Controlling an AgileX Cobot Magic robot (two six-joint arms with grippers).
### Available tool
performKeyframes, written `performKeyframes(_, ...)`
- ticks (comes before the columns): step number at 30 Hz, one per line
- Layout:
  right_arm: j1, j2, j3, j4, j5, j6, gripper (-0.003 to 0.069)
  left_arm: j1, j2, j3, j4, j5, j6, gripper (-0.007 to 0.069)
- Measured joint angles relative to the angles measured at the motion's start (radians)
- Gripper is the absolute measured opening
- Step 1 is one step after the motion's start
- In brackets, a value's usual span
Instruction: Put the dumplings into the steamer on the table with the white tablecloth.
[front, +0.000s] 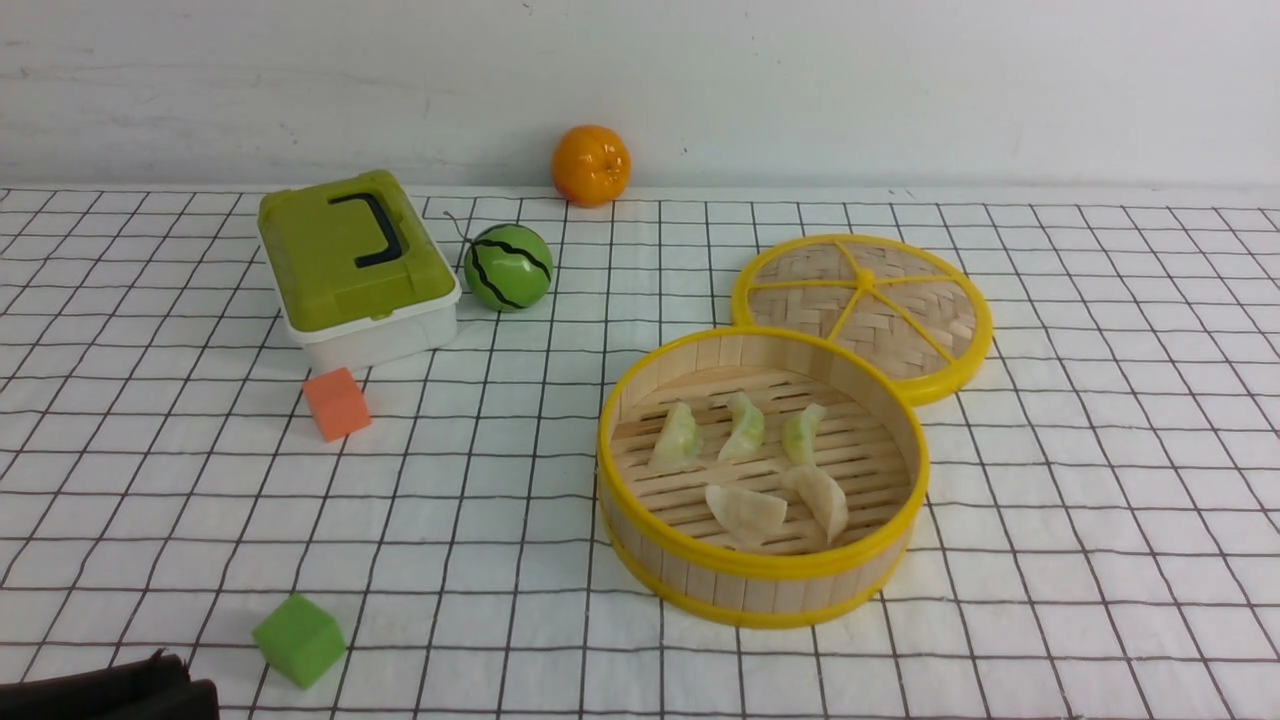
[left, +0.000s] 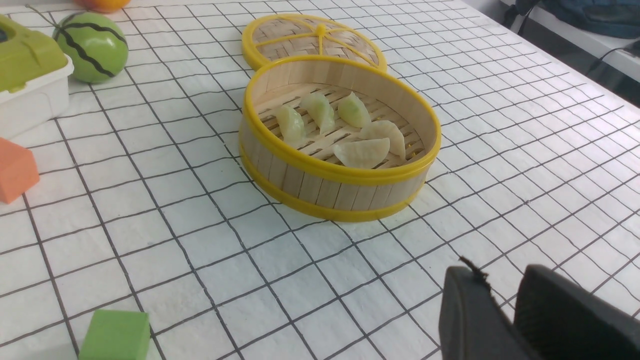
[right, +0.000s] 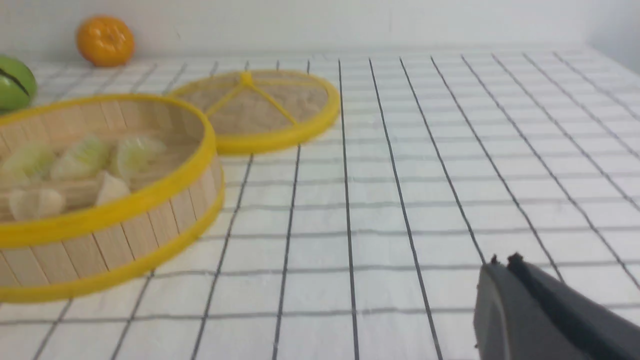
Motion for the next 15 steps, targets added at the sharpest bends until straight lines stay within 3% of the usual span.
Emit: performKeyframes(15, 0.000, 0.000, -0.005, -0.011, 0.107, 0.001, -0.0024, 0.000, 0.000, 0.000, 0.000, 0.000, 0.000, 0.0156)
